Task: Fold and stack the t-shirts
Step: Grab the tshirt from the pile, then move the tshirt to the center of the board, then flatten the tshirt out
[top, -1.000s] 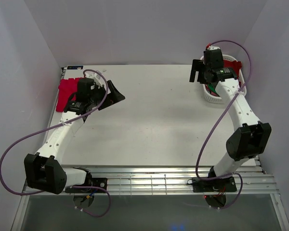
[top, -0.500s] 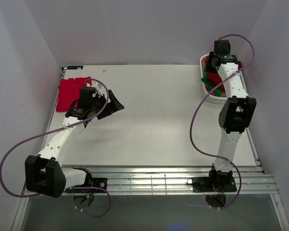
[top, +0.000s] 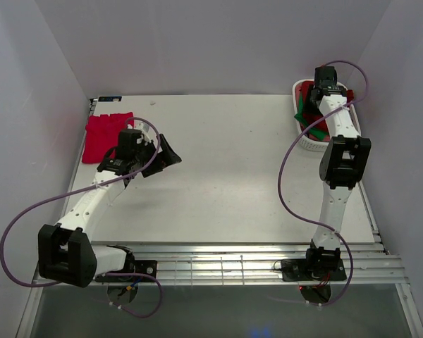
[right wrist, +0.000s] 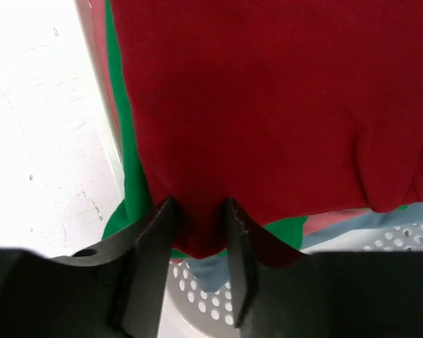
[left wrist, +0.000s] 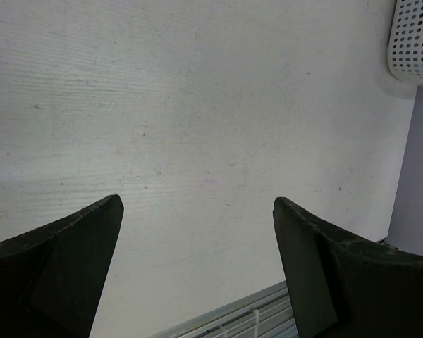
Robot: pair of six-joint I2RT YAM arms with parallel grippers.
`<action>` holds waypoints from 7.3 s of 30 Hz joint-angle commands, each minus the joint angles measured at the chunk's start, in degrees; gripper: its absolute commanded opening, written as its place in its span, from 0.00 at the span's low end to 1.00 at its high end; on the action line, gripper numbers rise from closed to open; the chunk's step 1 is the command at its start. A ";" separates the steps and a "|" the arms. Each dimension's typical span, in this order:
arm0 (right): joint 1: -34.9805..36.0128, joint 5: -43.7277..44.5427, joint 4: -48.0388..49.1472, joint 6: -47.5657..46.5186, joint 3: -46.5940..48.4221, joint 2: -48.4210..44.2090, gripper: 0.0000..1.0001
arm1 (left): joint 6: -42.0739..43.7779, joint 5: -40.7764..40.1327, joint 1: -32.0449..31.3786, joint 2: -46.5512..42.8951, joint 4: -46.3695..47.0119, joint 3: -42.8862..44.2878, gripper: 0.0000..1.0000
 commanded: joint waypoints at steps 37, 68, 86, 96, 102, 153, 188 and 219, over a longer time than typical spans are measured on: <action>13.28 -13.25 6.16 10.88 -67.36 -52.32 0.59 | -2.99 0.20 -0.13 -13.40 -0.52 -9.55 0.98; 43.53 -16.49 11.00 2.90 -11.29 2.76 0.66 | -3.95 -0.59 -0.13 -25.71 -7.63 -14.56 0.98; 45.90 -3.58 11.97 -0.71 -19.89 0.76 0.64 | -3.43 -0.68 -0.12 -30.11 -11.68 -14.47 0.98; 47.31 -2.51 10.37 -0.18 -25.76 0.06 0.08 | -3.95 -1.20 -0.12 -34.06 -13.53 -15.70 0.98; 49.15 -5.23 8.10 0.17 -19.31 -3.98 0.08 | -4.13 -1.12 -0.21 -33.98 -13.35 -14.39 0.98; 61.45 -12.36 14.42 20.73 -59.87 -40.47 0.55 | -5.97 -17.90 -0.13 -18.95 -21.96 -7.70 0.95; 63.30 -3.38 11.52 18.01 -55.83 -31.74 0.47 | -7.29 -12.81 -0.21 -24.83 -26.45 -10.34 0.96; 74.47 -17.02 15.39 19.07 -54.17 -24.64 0.54 | -7.12 -12.10 -0.13 -25.28 -26.97 -10.78 0.96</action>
